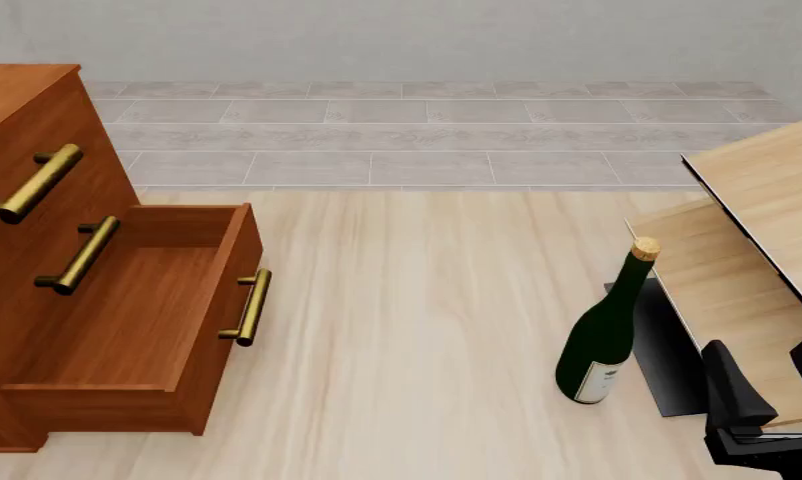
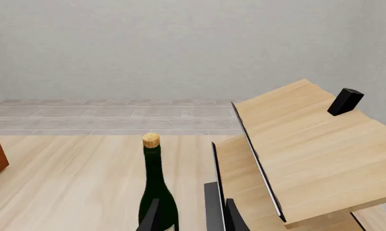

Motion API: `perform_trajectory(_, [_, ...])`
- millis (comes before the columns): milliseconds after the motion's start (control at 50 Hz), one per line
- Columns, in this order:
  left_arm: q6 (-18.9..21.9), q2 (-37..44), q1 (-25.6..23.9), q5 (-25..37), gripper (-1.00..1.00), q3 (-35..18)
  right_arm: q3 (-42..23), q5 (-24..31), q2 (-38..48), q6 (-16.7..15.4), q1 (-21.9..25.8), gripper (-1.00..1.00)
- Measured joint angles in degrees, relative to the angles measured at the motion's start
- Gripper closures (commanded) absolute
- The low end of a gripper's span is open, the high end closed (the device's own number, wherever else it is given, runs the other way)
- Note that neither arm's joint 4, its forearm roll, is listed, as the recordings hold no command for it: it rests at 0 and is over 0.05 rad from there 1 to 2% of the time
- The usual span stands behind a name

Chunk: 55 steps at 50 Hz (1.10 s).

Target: Put the bowl on top of the cabinet.

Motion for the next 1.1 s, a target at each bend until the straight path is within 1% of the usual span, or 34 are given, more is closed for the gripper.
perform_trajectory(340, [-2.91, 2.65, 2.54, 1.58, 1.00, 0.16, 0.00, -0.01, 0.01, 0.00, 0.00, -1.00])
perform_trajectory(620, [-3.82, 4.31, 4.80, 1.80, 1.00, 0.32, 0.00, -0.01, 0.01, 0.00, 0.00, -1.00])
perform_trajectory(1100, [-5.33, 7.51, 6.43, 1.73, 1.00, 1.65, 0.00, -0.01, 0.01, 0.00, 0.00, -1.00])
